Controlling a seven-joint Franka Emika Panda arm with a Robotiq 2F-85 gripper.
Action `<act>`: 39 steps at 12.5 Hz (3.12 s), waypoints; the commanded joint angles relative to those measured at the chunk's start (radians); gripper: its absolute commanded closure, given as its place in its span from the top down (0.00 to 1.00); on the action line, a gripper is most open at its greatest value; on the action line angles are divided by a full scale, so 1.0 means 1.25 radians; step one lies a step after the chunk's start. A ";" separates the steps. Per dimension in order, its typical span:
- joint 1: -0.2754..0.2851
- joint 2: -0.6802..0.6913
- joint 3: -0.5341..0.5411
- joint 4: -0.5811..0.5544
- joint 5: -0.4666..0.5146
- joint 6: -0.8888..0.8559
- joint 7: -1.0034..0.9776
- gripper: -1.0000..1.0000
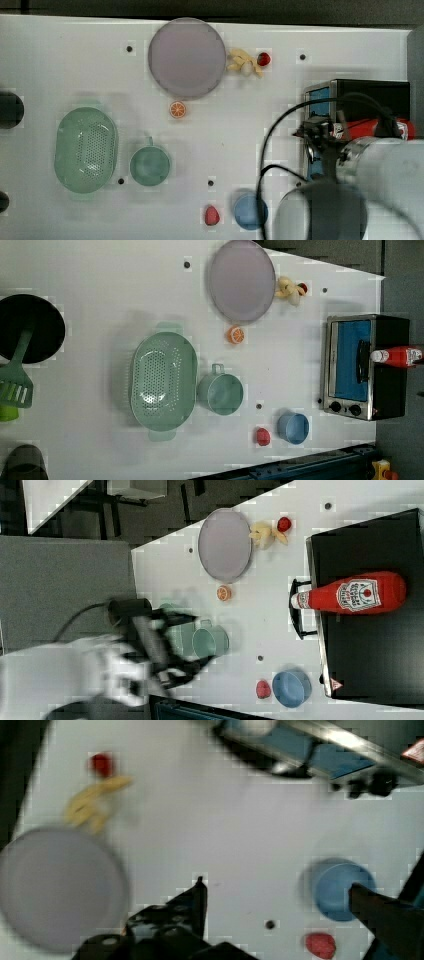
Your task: Pick Ketchup from oven and place it on table.
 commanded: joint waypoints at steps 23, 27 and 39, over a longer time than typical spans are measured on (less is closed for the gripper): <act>-0.079 0.522 -0.220 0.219 0.163 0.288 -0.035 1.00; -0.078 0.521 -0.218 0.217 0.164 0.291 -0.036 0.62; 0.084 0.356 -0.171 0.364 0.096 0.028 -0.122 0.62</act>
